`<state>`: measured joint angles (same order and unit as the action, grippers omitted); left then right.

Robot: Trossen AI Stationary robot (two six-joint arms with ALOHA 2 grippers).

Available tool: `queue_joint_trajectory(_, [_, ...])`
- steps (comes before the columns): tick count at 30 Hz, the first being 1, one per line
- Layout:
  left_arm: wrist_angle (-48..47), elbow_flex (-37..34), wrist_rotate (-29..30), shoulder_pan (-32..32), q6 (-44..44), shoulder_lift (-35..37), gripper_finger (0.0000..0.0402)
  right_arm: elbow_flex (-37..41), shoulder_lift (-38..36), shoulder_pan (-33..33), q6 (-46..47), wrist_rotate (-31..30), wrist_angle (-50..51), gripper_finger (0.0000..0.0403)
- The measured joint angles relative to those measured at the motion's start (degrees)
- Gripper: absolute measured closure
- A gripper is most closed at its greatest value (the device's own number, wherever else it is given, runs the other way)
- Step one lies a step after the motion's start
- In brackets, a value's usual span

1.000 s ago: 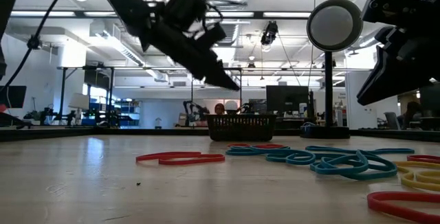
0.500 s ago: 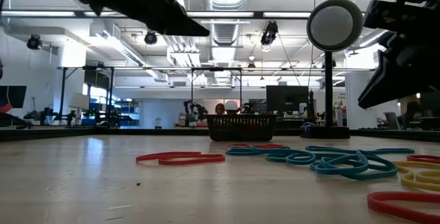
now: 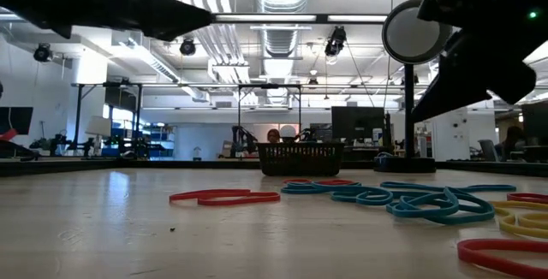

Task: Pick and place rubber bands into bin
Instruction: Put the black rubber band into the basket

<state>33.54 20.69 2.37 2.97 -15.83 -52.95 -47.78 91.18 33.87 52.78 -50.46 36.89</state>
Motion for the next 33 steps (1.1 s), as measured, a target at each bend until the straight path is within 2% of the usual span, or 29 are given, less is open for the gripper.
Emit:
queue_joint_trajectory(5, [-0.07, -1.48, -0.36, -5.93, 3.9, 0.61, 0.0269, -0.1, 0.0, 0.14, -10.05, 8.64, -11.67, 0.0335])
queue_joint_trajectory(9, [2.22, -1.49, -0.1, -12.14, 4.91, -1.84, 0.0269, -0.1, 0.0, 1.96, -17.21, 15.54, -20.44, 0.0335])
queue_joint_trajectory(12, [5.79, -1.45, 3.0, -16.83, 4.95, -4.41, 0.0269, -0.1, 0.0, 4.41, -19.8, 16.41, -23.44, 0.0335])
queue_joint_trajectory(18, [6.97, -0.73, 13.89, -22.76, 4.95, -10.04, 0.0269, -0.08, 0.0, 8.56, -19.84, 15.34, -20.67, 0.0335])
queue_joint_trajectory(21, [7.79, 0.28, 16.43, -23.22, 4.34, -13.33, 0.0269, -0.08, 0.0, 9.29, -16.85, 11.58, -14.4, 0.0335])
queue_joint_trajectory(24, [10.16, 1.96, 17.87, -23.21, 1.75, -15.79, 0.0269, -0.12, 0.0, 9.06, -10.67, 12.32, -6.22, 0.0335])
queue_joint_trajectory(27, [10.61, 3.74, 18.12, -23.2, -1.67, -17.4, 0.0269, -0.46, -0.01, 8.99, -6.38, 18.54, -2.97, 0.0335])
queue_joint_trajectory(30, [10.58, 4.94, 19.17, -23.22, -5.35, -18.43, 0.0269, -0.69, -0.07, 10.24, -7.43, 26.02, -2.52, 0.0335])
queue_joint_trajectory(33, [11.28, 5.56, 20.57, -22.83, -7.41, -18.9, 0.0269, -0.78, -0.09, 11.95, -9.09, 29.36, -1.48, 0.0335])
